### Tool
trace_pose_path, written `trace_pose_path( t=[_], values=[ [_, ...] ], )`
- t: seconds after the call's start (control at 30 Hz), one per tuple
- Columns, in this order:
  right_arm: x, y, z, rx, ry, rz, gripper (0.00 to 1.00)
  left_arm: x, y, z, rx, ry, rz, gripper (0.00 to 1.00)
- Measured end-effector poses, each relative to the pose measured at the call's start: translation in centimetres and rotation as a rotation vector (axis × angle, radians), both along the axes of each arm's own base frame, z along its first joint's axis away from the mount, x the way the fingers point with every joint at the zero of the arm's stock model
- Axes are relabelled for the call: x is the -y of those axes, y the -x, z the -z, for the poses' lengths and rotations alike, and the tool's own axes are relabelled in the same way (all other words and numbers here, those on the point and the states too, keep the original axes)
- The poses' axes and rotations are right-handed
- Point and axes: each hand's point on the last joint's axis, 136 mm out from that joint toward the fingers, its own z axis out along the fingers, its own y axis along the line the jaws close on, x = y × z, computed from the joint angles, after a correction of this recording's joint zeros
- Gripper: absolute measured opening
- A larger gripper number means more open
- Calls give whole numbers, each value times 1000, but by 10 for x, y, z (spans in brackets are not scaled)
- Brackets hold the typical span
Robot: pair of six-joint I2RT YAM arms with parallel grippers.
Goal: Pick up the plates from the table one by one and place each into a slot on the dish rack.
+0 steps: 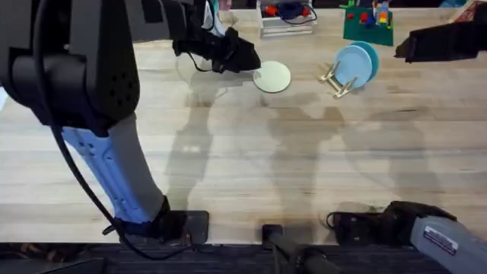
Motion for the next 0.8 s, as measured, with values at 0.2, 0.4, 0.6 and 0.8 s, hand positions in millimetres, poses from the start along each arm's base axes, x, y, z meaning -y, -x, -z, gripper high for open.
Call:
trace_pose_path(
  t=[0.2, 0.4, 0.6, 0.8],
  values=[
    [0, 0, 0, 0, 0, 0, 995, 1, 1, 0, 2, -1, 4, 39],
    [0, 0, 0, 0, 0, 0, 995, 1, 0, 1, 5, -1, 6, 39],
    [0, 0, 0, 0, 0, 0, 995, 0, 0, 26, -37, -15, 3, 39],
    [0, 0, 0, 0, 0, 0, 993, 2, 2, 44, -92, 19, 14, 39]
  ],
)
